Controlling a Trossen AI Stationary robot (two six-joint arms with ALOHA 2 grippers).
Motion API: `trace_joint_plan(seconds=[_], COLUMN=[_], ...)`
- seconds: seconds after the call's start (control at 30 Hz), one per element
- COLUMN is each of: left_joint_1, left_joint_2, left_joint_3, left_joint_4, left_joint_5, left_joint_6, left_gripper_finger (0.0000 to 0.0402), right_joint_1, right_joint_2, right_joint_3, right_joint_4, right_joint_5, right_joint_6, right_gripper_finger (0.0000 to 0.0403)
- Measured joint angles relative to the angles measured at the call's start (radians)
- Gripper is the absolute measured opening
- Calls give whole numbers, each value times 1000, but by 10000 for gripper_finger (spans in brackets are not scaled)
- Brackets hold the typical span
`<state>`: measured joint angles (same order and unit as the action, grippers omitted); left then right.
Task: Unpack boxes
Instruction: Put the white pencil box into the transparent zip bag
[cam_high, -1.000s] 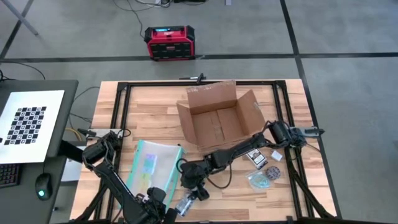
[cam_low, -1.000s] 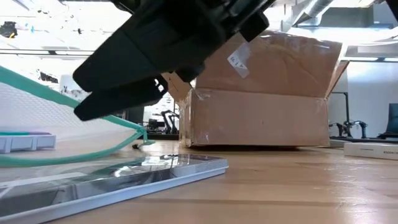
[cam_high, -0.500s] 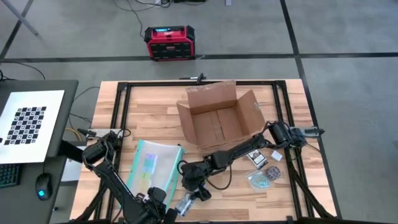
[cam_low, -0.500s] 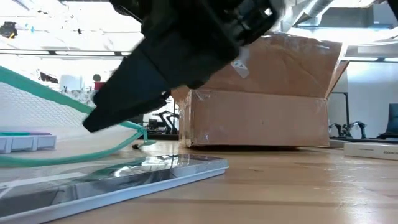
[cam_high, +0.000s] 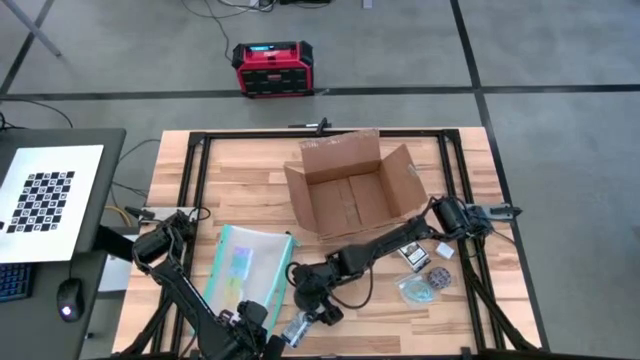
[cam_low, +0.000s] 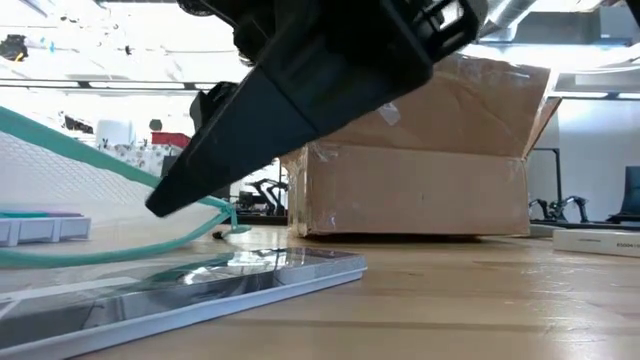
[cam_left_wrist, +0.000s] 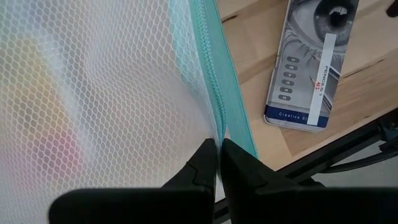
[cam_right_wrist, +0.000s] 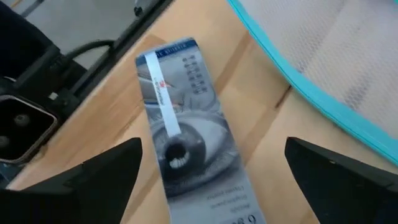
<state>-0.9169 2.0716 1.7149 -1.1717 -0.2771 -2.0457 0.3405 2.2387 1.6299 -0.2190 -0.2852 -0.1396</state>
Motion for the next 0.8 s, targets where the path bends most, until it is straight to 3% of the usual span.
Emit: trace_joint_plan(seconds=[0.57,0.8], left_joint_1=[0,0], left_joint_2=[0,0], left_joint_3=[0,0], left_joint_4=[3,3], left_joint_5=[1,1], left_joint_6=[1,11], left_gripper_finger=[0,0], right_joint_1=[1,29], right_joint_2=[0,7], right_joint_3=[0,0], right_joint_4=[12,-37], right_joint_5=[0,13], right_joint_6=[57,-102], right_gripper_finger=[388,389])
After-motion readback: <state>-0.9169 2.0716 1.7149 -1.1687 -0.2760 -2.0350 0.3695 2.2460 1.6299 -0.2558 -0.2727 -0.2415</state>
